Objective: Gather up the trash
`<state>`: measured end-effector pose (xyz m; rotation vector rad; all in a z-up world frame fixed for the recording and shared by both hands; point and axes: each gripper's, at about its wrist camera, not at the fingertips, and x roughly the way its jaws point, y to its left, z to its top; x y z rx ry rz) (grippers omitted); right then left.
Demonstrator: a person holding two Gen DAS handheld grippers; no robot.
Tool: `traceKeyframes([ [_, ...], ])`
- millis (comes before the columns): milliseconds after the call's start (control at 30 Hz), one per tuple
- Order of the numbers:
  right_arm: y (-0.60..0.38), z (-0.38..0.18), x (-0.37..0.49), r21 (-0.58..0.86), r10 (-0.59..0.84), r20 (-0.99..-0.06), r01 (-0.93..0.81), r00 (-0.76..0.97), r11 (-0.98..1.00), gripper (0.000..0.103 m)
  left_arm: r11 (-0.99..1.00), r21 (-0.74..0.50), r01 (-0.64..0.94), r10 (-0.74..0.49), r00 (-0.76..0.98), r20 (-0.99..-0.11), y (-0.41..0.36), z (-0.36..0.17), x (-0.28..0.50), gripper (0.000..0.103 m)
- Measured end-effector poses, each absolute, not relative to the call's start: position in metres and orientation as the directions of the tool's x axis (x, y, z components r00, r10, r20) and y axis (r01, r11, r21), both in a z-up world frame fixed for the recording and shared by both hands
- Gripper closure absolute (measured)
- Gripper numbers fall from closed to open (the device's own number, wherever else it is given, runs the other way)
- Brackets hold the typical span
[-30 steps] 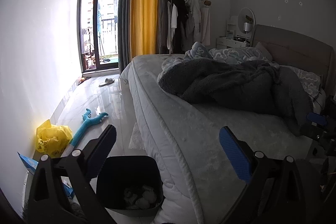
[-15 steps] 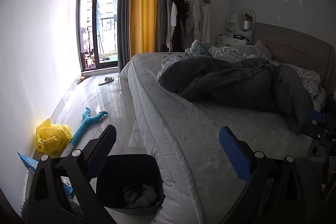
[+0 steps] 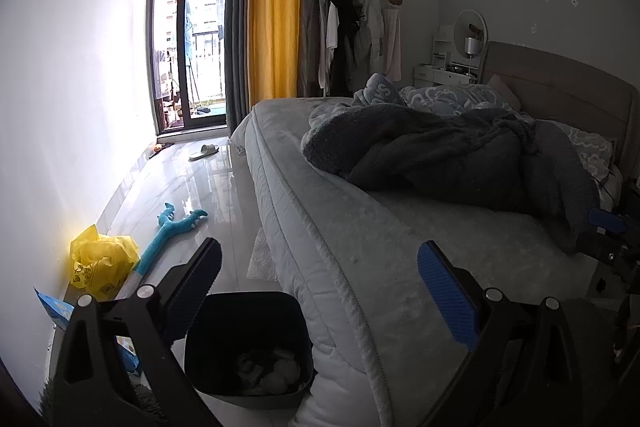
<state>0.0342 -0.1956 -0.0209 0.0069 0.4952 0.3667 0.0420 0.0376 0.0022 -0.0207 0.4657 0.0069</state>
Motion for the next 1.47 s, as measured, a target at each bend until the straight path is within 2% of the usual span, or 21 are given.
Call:
traceKeyframes([
  [1467,-0.1964,-0.0221,0.0349,0.096,0.343,-0.467,-0.339,0.815,0.936,0.003,1.000,-0.017,-0.002,-0.007,0.889,-0.458,0.0424,-0.0008,0.0418,0.003],
])
